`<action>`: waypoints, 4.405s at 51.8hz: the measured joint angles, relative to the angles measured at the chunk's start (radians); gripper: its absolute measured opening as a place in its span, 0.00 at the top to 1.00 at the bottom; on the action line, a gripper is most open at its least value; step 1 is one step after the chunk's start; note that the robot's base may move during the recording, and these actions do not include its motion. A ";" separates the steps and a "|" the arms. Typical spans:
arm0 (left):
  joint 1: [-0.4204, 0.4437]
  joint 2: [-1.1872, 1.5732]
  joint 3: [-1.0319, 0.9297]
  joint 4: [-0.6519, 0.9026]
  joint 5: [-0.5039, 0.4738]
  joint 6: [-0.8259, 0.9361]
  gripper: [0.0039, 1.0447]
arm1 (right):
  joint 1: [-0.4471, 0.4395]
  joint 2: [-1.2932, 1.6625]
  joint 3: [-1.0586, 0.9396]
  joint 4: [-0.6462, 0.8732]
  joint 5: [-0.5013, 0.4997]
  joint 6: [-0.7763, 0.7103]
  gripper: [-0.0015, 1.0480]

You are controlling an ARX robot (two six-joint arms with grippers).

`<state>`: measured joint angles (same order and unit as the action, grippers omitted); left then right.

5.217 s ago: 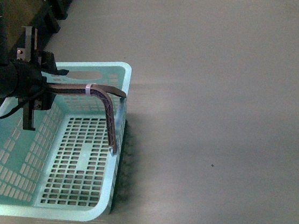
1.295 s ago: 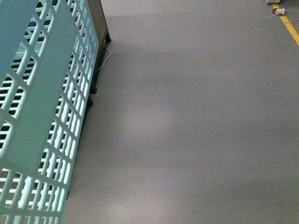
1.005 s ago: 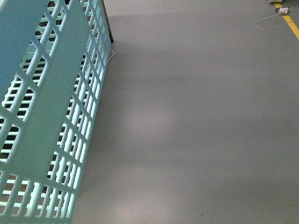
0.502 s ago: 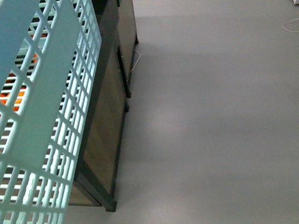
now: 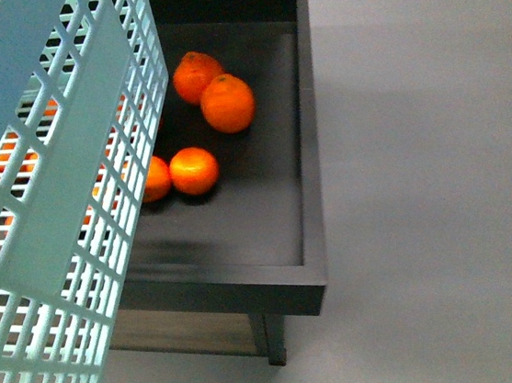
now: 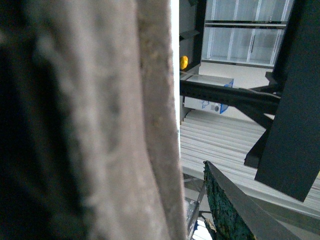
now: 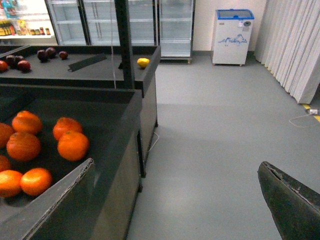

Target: Pick lemon and mango into basket

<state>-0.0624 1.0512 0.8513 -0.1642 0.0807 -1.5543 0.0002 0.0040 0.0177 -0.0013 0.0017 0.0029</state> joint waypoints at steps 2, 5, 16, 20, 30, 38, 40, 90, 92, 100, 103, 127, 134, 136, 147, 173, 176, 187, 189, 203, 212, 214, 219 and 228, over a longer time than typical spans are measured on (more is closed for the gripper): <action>0.000 0.000 0.000 0.000 0.000 0.000 0.73 | 0.000 -0.001 0.000 0.000 -0.001 0.000 0.08; 0.000 0.000 0.000 0.000 0.000 0.000 0.73 | 0.000 -0.001 0.000 0.000 -0.001 0.000 0.08; 0.000 0.000 0.000 0.000 0.001 0.000 0.73 | 0.000 -0.001 0.000 0.000 0.000 0.000 0.08; 0.000 0.000 0.000 0.000 0.001 0.000 0.73 | 0.000 -0.001 0.000 0.000 -0.001 0.000 0.08; 0.000 0.000 0.000 0.000 0.000 0.000 0.73 | 0.000 -0.001 0.000 0.000 -0.001 0.000 0.08; 0.000 0.000 0.000 0.000 -0.001 -0.001 0.73 | 0.000 -0.001 0.000 0.000 -0.002 0.000 0.08; 0.000 0.000 0.000 0.000 -0.002 0.000 0.73 | 0.000 -0.001 0.000 0.000 -0.002 0.000 0.08; 0.001 0.002 0.000 0.000 -0.002 0.002 0.73 | 0.000 -0.002 0.000 0.001 0.000 0.000 0.08; 0.001 0.002 0.000 0.000 0.002 0.001 0.73 | 0.000 -0.001 0.000 0.000 -0.001 0.000 0.08; 0.001 0.002 0.000 0.000 0.002 0.000 0.73 | 0.000 0.000 0.000 0.000 0.001 0.000 0.08; 0.001 0.002 0.000 0.000 0.000 0.000 0.73 | 0.000 0.000 0.000 0.000 0.000 0.000 0.08; 0.001 0.002 0.000 0.000 0.000 0.000 0.73 | 0.000 0.000 0.000 0.000 0.001 0.000 0.08; 0.001 0.002 0.000 0.000 0.000 0.000 0.73 | 0.000 0.000 0.000 0.000 0.000 0.000 0.08; 0.001 0.002 0.000 0.000 0.000 0.000 0.73 | 0.000 0.000 0.000 0.000 0.000 0.000 0.08; 0.001 0.002 0.000 0.000 -0.002 0.006 0.73 | 0.000 0.000 0.000 0.000 -0.008 0.000 0.08; 0.003 0.000 0.000 0.000 0.001 0.005 0.73 | -0.001 0.000 -0.001 0.000 -0.005 0.000 0.08; 0.003 0.000 0.000 0.000 -0.002 0.006 0.73 | -0.001 0.000 -0.001 0.000 -0.005 0.000 0.08; -0.011 0.053 0.056 -0.071 0.055 0.262 0.74 | -0.001 0.000 -0.001 0.000 -0.005 0.000 0.08; -0.026 0.089 0.082 -0.066 0.053 0.388 0.74 | -0.001 0.000 -0.001 0.000 -0.005 0.000 0.08; -0.090 0.302 0.244 0.016 0.031 0.685 0.74 | -0.001 0.000 -0.001 0.000 -0.005 0.000 0.08; -0.158 0.460 0.379 0.028 0.066 0.681 0.74 | -0.001 0.000 -0.001 0.000 -0.005 0.000 0.08; -0.180 0.505 0.418 0.022 0.077 0.679 0.74 | -0.001 0.000 -0.001 0.000 -0.005 0.000 0.08; -0.231 0.590 0.498 0.002 0.109 0.673 0.74 | -0.001 0.000 -0.001 0.000 -0.005 0.000 0.08; -0.353 0.734 0.643 -0.035 0.180 0.644 0.74 | -0.001 0.000 -0.001 0.000 -0.005 0.000 0.08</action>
<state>-0.4156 1.7847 1.4940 -0.1997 0.2607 -0.9100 -0.0010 0.0036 0.0166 -0.0013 -0.0032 0.0029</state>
